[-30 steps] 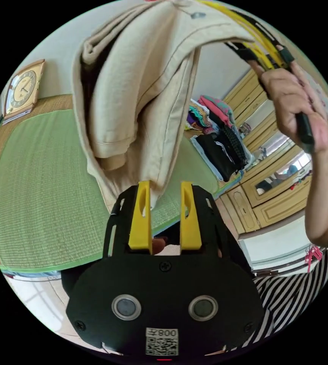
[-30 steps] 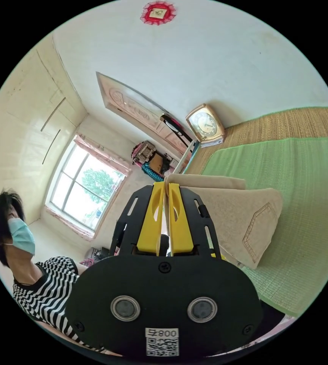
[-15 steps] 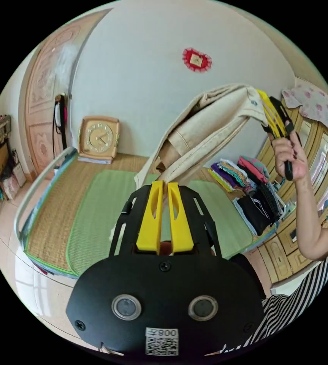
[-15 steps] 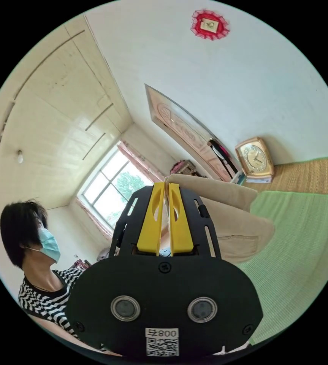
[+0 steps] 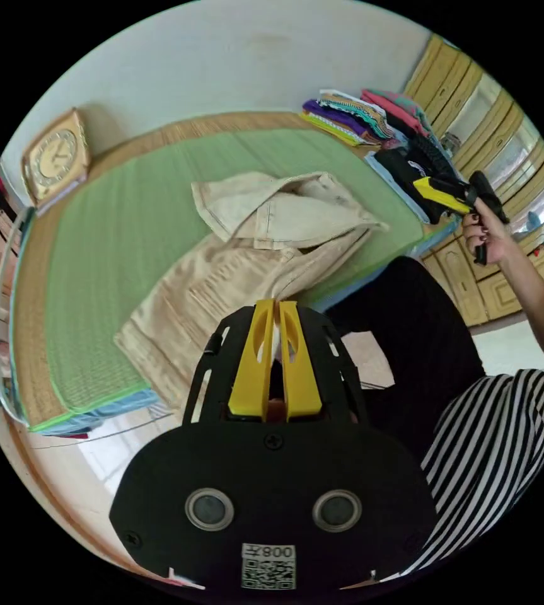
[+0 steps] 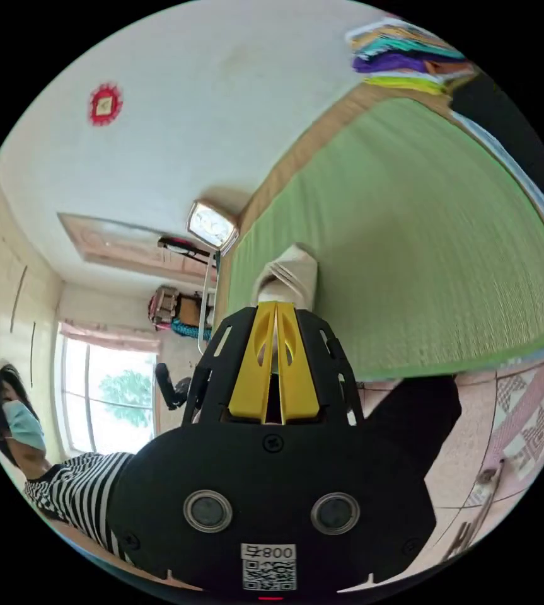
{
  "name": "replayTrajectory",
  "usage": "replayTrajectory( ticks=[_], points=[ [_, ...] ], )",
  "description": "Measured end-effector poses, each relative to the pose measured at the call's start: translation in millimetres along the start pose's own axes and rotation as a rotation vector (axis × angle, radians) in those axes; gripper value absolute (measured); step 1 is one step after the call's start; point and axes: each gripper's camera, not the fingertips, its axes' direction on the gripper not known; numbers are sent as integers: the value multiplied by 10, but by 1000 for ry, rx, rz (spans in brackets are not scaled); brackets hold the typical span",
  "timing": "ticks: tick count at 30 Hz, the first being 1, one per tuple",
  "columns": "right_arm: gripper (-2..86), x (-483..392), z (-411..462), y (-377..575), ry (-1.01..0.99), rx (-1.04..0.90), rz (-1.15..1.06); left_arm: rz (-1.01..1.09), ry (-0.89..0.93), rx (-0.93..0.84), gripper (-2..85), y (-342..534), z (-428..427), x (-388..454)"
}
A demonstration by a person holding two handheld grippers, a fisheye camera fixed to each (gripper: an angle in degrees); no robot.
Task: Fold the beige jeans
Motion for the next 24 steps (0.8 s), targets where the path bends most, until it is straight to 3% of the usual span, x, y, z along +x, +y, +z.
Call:
replayTrajectory(
  ticks=[8,12,15,19,24],
  points=[
    [45,-834,1216,-238,287,-297,-445,0,40,-3,14,32,-191,-51],
    [116,-1239,2184,-206,566,-464,-727,-14,50,-11,14,76,-225,-45],
    [131,-1395,2611,-134,730,-481,-895,-28,73,-21,13,91,-246,-84],
    [112,-1283,2979,-170,865,-547,-945,-44,94,-35,13,94,-276,-137],
    [80,-1148,2854,-387,769,-580,-854,-52,110,-38,14,92,-346,-189]
  ],
)
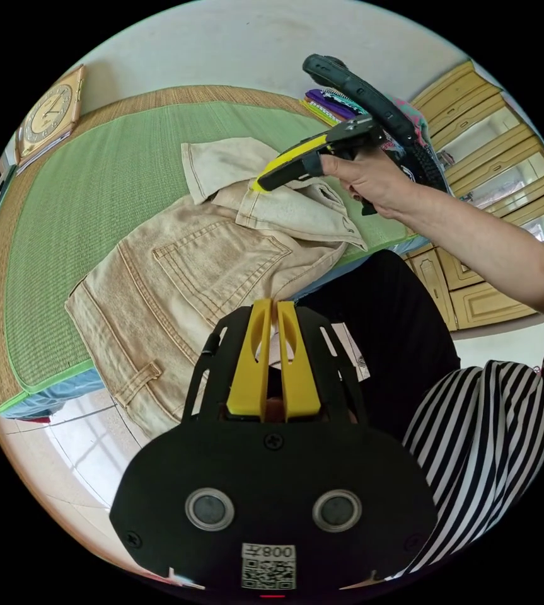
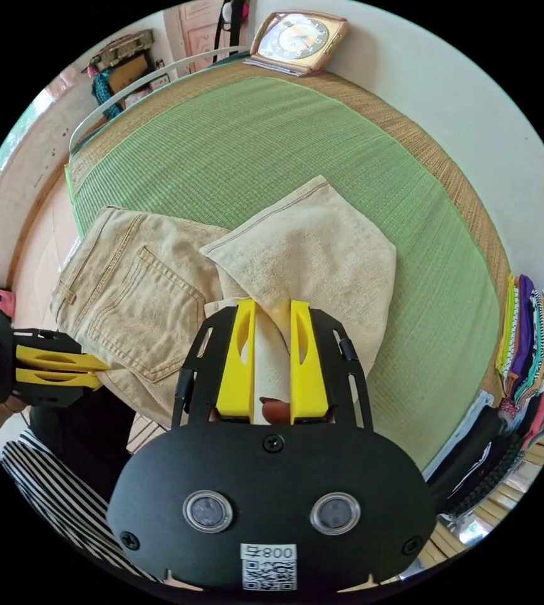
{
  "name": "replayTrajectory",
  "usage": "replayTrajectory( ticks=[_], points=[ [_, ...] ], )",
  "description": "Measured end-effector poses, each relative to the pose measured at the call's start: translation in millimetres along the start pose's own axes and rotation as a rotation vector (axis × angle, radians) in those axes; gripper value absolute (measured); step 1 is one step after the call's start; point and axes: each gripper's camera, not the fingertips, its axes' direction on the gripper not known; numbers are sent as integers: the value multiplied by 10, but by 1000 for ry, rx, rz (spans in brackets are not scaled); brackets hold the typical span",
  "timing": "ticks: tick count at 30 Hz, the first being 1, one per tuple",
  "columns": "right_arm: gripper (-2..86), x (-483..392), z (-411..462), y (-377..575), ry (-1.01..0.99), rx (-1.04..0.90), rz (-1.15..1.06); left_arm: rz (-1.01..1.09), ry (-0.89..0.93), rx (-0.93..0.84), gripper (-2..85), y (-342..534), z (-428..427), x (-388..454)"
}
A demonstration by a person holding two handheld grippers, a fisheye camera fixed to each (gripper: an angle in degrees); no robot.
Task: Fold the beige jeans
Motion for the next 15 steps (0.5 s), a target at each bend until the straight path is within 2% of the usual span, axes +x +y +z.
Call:
replayTrajectory(
  ticks=[8,15],
  points=[
    [35,835,-741,532,-138,168,138,4,1,59,14,-56,-378,-67],
    [25,2109,-1696,1911,-363,489,511,23,-81,215,13,-19,-1229,-206]
  ],
)
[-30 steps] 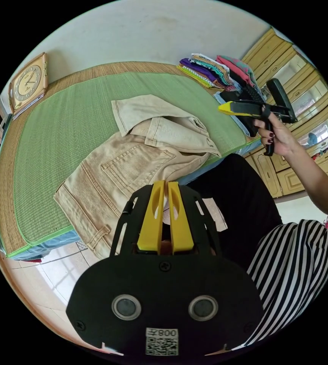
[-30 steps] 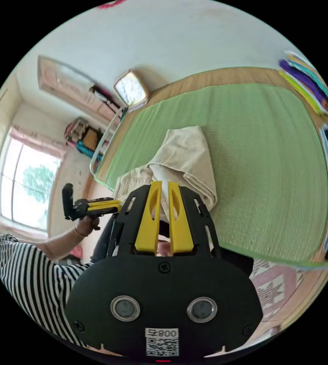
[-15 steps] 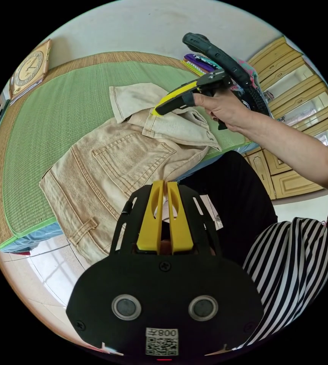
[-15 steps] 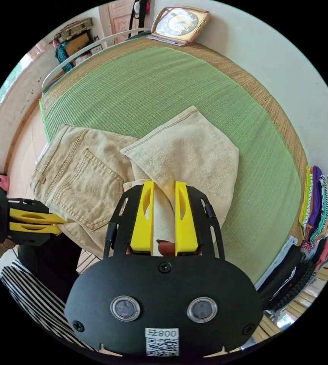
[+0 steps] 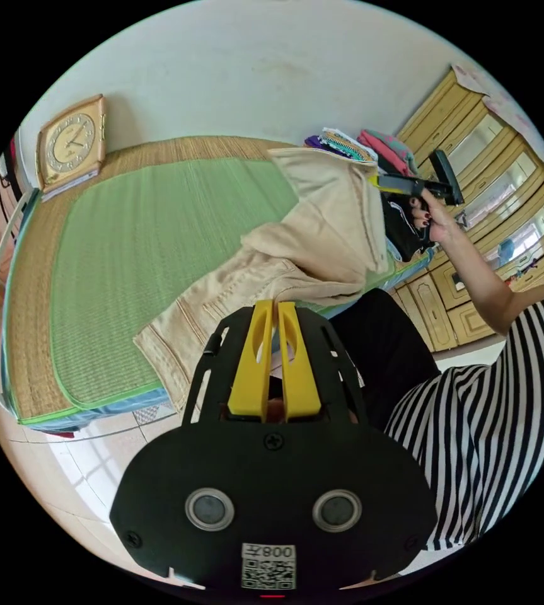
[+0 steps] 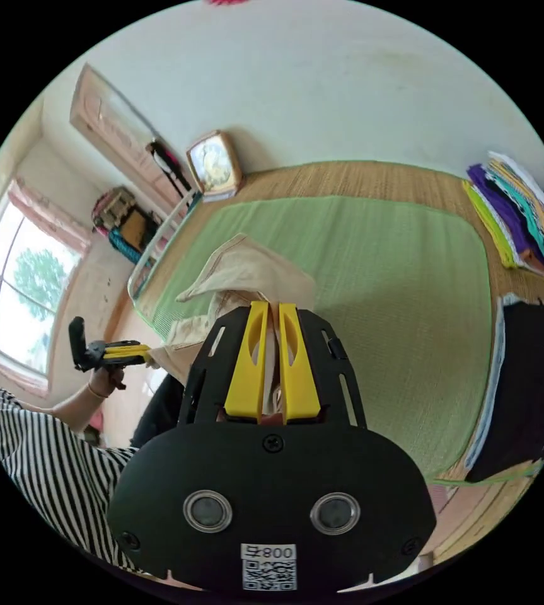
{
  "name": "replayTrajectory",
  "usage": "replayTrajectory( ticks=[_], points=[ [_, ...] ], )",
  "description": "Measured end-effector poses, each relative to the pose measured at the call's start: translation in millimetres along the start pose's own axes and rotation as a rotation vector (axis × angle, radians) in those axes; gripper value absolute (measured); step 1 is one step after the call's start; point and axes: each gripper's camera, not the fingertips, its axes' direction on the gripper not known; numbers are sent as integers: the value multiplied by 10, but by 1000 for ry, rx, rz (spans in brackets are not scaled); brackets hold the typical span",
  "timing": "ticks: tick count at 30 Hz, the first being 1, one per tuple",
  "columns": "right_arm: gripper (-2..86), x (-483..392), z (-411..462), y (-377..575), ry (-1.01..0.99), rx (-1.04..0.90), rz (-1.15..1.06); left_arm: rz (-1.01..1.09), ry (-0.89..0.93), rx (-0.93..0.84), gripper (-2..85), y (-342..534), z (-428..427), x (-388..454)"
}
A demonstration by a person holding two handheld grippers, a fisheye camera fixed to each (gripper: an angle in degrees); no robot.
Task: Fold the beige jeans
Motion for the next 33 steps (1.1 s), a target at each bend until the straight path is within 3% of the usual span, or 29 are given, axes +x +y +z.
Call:
replayTrajectory(
  ticks=[3,7,9,14,20,24,33],
  points=[
    [26,747,-473,391,-3,83,209,5,-14,32,12,7,-186,-75],
    [24,1766,-563,1238,1,32,603,-23,1,-73,12,51,26,-87],
    [20,1902,-611,1524,-17,43,689,-30,14,-130,11,78,135,-46],
    [49,1788,-644,1623,-60,11,635,-26,7,-178,11,92,210,37],
    [98,1536,-584,1082,-62,-14,487,-41,-4,-180,11,58,132,58],
    [105,1492,-552,556,13,-14,449,-38,-6,-193,11,38,123,107],
    [123,1600,12,-214,197,-249,526,-33,6,-229,11,-10,133,206]
  ],
)
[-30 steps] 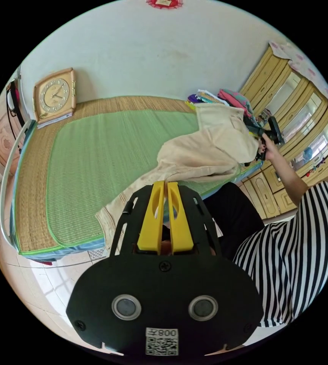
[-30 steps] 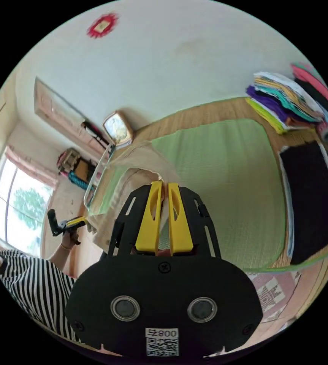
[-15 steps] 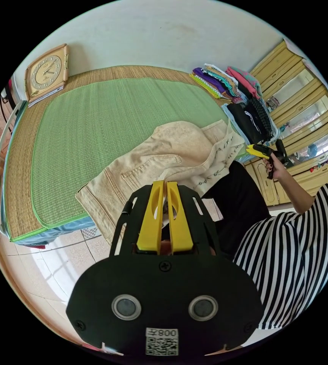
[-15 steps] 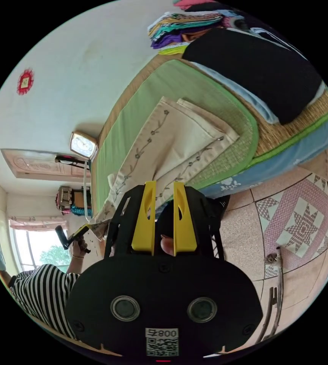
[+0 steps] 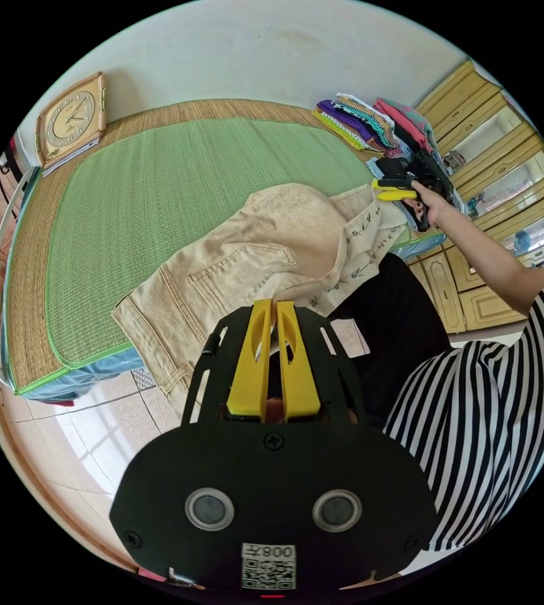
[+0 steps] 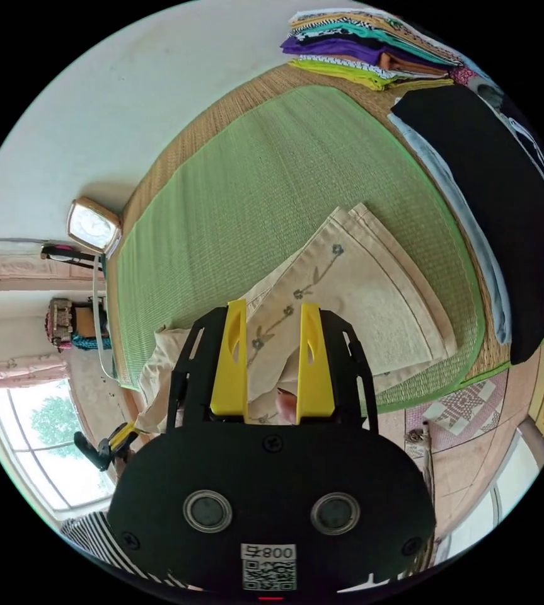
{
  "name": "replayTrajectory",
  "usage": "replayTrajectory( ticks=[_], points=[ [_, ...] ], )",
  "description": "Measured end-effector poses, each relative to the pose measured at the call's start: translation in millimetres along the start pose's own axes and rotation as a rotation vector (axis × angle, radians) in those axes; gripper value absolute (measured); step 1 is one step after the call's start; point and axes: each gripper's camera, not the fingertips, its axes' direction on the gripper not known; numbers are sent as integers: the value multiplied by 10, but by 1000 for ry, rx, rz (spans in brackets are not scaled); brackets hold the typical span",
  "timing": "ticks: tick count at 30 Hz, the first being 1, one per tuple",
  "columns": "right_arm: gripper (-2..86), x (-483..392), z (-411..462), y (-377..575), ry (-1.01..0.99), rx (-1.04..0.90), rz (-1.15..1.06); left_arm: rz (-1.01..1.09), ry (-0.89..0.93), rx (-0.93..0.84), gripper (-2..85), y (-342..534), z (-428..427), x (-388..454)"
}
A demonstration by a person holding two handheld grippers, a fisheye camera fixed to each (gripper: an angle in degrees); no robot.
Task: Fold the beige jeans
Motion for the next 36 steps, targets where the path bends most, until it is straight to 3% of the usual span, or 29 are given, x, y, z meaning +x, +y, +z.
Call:
replayTrajectory(
  ticks=[5,8,12,17,21,28,32,36],
  points=[
    [106,-88,270,-180,126,-95,39,10,-3,-25,11,-23,-3,46],
    [41,-156,291,-242,247,-113,35,7,4,-25,12,-51,-41,37],
    [14,-234,296,-251,261,-121,-35,-7,29,-16,12,-109,-123,-14],
    [36,-322,292,-194,249,-101,-78,-11,34,-20,11,-181,-218,-26],
    [107,-418,302,-162,170,-100,-75,-21,46,-23,11,-241,-283,-40],
    [79,-769,498,-36,468,-85,-160,-41,61,-18,11,-324,-380,-53],
    [52,-717,463,50,446,-60,-159,-56,73,2,11,-373,-476,-89],
    [14,-502,298,142,263,-45,-116,-59,54,49,12,-486,-699,-151]
  ],
)
